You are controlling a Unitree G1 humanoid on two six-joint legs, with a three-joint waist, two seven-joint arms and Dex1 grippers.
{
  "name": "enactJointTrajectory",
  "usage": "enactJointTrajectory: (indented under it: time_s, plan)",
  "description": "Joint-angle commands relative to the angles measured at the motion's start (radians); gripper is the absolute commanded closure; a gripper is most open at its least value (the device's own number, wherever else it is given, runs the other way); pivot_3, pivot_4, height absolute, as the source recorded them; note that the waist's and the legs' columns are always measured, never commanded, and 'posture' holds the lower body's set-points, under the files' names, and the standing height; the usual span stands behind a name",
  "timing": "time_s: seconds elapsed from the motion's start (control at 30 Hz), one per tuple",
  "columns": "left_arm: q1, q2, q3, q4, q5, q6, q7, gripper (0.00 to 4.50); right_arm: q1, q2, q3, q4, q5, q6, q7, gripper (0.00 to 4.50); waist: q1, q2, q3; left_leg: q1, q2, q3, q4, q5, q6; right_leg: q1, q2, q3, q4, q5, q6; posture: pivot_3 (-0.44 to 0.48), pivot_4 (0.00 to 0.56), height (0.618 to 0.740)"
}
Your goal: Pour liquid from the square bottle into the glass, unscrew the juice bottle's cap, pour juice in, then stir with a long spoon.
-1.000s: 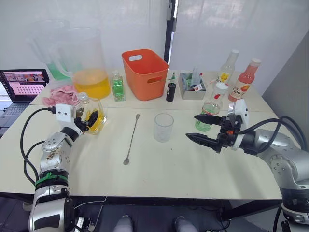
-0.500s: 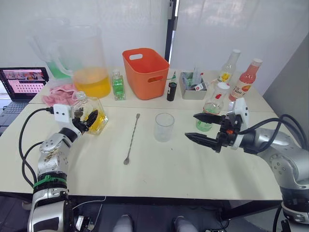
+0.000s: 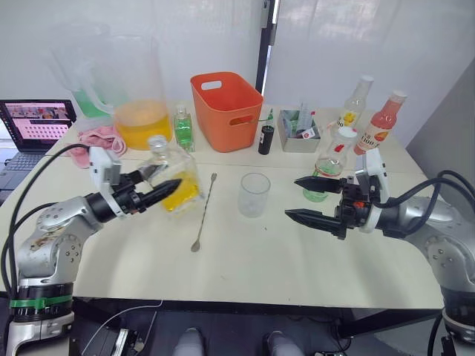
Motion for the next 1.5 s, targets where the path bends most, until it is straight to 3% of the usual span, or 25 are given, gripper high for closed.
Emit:
enactJointTrajectory:
  time_s: [0.03, 0.33, 0.57, 1.0, 1.2, 1.27, 1.33, 1.5]
  plan:
    - [-0.062, -0.005, -0.03, -0.087, -0.05, 0.012, -0.04, 1.69, 0.027, -0.029, -0.055, -0.053, 0.045, 0.011, 0.008, 0.0, -0.001, 0.0, 0.0, 0.0, 0.0, 0.0, 0.0, 0.0, 0.0, 0.0, 0.0, 0.0, 0.0, 0.0, 0.0, 0.0, 0.15, 0.703]
    - [-0.132, -0.087, -0.219, -0.059, 0.041, -0.033, -0.118, 1.69, 0.201, -0.039, -0.144, -0.164, 0.052, -0.016, -0.048, 0.0, -0.003, 0.0, 0.0, 0.0, 0.0, 0.0, 0.001, 0.0, 0.0, 0.0, 0.0, 0.0, 0.001, 0.0, 0.001, 0.0, 0.15, 0.703]
    - [-0.222, -0.191, -0.352, 0.081, 0.146, -0.136, -0.217, 1.69, 0.351, -0.034, -0.229, -0.268, 0.054, -0.022, -0.122, 0.0, 0.003, 0.0, 0.0, 0.0, 0.0, -0.001, 0.002, 0.0, 0.0, 0.001, 0.0, 0.0, 0.0, 0.0, 0.001, 0.0, 0.15, 0.703]
    - [-0.284, -0.258, -0.42, 0.339, 0.281, -0.322, -0.363, 1.69, 0.441, -0.043, -0.29, -0.318, 0.074, -0.018, -0.184, 0.0, -0.001, 0.0, 0.0, 0.001, -0.001, -0.001, 0.003, 0.0, 0.0, 0.002, 0.0, 0.0, 0.001, -0.002, -0.001, 0.0, 0.15, 0.703]
    - [-0.255, -0.25, -0.435, 0.352, 0.322, -0.382, -0.411, 1.69, 0.464, -0.064, -0.298, -0.322, 0.07, -0.019, -0.189, 0.0, -0.002, 0.0, 0.0, 0.001, -0.001, -0.001, 0.003, 0.0, 0.0, 0.003, 0.0, 0.0, 0.001, -0.002, -0.001, 0.0, 0.15, 0.703]
    - [-0.254, -0.244, -0.413, 0.353, 0.308, -0.353, -0.4, 0.64, 0.457, -0.062, -0.281, -0.316, 0.07, -0.022, -0.191, 0.0, -0.003, 0.0, 0.0, 0.002, -0.001, -0.001, 0.003, 0.0, 0.0, 0.003, 0.0, 0.0, 0.001, -0.001, 0.0, 0.0, 0.15, 0.703]
    - [-0.255, -0.236, -0.398, 0.351, 0.297, -0.33, -0.395, 0.01, 0.448, -0.062, -0.271, -0.312, 0.07, -0.023, -0.19, 0.0, -0.003, 0.0, 0.0, 0.003, -0.001, -0.001, 0.003, 0.0, 0.0, 0.004, 0.0, 0.0, 0.001, -0.001, 0.0, 0.0, 0.15, 0.703]
    - [-0.244, -0.209, -0.368, 0.305, 0.276, -0.23, -0.364, 0.01, 0.405, -0.074, -0.241, -0.29, 0.071, -0.017, -0.179, 0.0, -0.005, 0.0, 0.0, 0.003, -0.001, -0.001, 0.003, 0.0, 0.0, 0.004, 0.0, 0.0, 0.001, -0.001, 0.0, 0.0, 0.15, 0.703]
